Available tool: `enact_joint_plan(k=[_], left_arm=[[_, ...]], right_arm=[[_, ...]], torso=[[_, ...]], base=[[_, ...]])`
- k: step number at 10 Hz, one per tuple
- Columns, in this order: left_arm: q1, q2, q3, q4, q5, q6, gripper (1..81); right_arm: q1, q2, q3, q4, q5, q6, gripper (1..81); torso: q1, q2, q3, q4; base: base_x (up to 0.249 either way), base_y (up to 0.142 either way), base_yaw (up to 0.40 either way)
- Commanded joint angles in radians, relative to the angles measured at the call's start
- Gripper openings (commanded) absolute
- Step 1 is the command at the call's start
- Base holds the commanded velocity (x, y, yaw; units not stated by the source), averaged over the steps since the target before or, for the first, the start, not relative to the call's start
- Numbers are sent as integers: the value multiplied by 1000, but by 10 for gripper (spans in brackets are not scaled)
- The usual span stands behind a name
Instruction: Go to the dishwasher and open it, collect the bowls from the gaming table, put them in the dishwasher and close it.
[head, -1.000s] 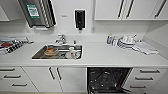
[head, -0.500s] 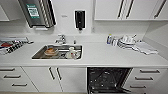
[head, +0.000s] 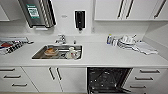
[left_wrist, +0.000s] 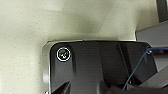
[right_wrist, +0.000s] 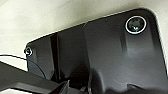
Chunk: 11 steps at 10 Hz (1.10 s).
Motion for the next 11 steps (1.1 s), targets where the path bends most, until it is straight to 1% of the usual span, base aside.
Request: enact_joint_plan(k=[1,3,4,6,9,11], left_arm=[[35,67,-84,38,7,6,811],[42,79,-87,46,10,6,811],[46,82,-89,46,8,6,811],[46,90,-90,47,10,6,811],[52,110,-90,55,16,6,811],[58,114,-90,55,13,6,811]], right_arm=[[1,33,-40,-33,-24,-3,811],[-5,76,-98,-50,-25,-3,811],[-7,84,-101,-52,-25,-3,811],[-10,86,-98,-52,-25,-3,811],[-19,87,-98,-52,-25,-3,811],[-21,96,-103,-53,-25,-3,811]], torso=[[0,0,0,0],[0,0,0,0],[-64,100,0,0],[-68,105,0,0],[-124,190,0,0],[-169,261,72,0]], base=[[0,0,0],[0,0,0],[0,0,0],[0,0,0],[0,0,0],[0,0,0]])
